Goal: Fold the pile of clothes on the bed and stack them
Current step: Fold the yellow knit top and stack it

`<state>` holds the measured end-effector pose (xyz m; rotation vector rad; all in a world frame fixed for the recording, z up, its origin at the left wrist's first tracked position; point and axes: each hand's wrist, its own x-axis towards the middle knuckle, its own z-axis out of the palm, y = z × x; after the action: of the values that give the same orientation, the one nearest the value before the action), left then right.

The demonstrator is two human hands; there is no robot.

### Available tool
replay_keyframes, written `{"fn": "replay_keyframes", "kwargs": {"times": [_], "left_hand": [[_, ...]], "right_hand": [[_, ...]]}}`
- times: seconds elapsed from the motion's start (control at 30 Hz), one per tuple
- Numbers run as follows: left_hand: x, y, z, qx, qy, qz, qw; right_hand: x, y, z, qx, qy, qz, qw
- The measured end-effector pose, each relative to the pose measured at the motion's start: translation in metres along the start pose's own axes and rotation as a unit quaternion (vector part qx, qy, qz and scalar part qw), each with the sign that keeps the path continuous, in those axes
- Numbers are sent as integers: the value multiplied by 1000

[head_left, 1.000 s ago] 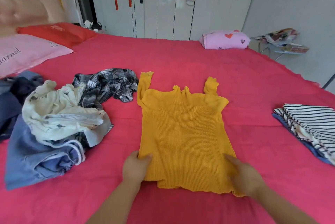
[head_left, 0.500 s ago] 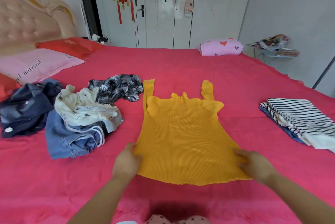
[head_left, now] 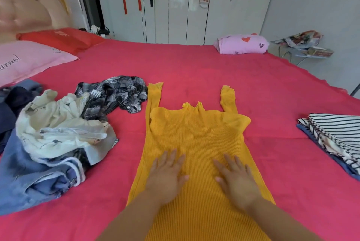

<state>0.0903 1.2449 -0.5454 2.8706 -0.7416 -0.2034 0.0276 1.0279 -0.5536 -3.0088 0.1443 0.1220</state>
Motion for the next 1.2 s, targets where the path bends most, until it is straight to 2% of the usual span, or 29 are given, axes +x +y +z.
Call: {"fn": "replay_keyframes", "kwargs": {"times": [0.17, 0.27, 0.4, 0.53, 0.67, 0.77, 0.9, 0.97, 1.03, 1.1, 1.13, 1.2], "left_hand": [[29, -7, 30, 21, -56, -11, 998], [46, -1, 22, 21, -38, -14, 999], [82, 15, 5, 10, 34, 3, 999], [129, 33, 9, -6, 41, 11, 999], [159, 35, 35, -23, 15, -39, 999], [164, 32, 55, -17, 46, -41, 998], [165, 29, 58, -30, 66, -44, 996], [164, 31, 57, -34, 72, -45, 996], [162, 31, 55, -42, 88, -43, 994], [162, 31, 56, -36, 95, -44, 994], [162, 30, 54, -17, 75, -50, 996], [161, 27, 58, -50, 55, -63, 995]], "right_hand": [[21, 7, 23, -9, -30, 11, 999], [30, 15, 16, -2, -30, -16, 999], [62, 32, -1, 37, 63, -10, 997], [105, 50, -20, 27, 122, -14, 992], [151, 88, -37, 66, 152, 63, 984], [183, 119, -38, 110, 163, 141, 970], [209, 131, -41, 163, 99, 231, 954], [211, 122, -42, 146, 118, 212, 959], [211, 106, -44, 101, 182, 163, 964], [202, 78, -46, 30, 248, 67, 966], [197, 61, -47, 3, 275, -2, 962], [183, 24, -46, -66, 243, -125, 960]]}}
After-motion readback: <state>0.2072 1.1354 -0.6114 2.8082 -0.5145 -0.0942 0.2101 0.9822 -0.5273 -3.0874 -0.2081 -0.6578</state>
